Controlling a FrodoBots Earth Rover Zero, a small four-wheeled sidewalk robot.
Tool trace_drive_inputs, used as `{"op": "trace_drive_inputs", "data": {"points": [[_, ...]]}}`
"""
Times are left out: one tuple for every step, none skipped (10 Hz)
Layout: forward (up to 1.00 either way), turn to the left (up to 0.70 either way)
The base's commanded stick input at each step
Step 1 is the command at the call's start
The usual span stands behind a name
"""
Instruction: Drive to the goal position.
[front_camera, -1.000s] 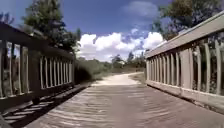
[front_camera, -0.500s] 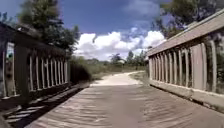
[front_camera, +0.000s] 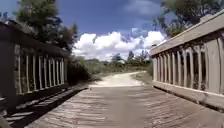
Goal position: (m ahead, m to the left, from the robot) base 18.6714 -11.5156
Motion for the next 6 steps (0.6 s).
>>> {"op": "trace_drive_inputs", "data": {"points": [[0.5, 0.0], [0.5, 0.0], [0.5, 0.0], [0.5, 0.0], [0.5, 0.0], [0.5, 0.0]]}}
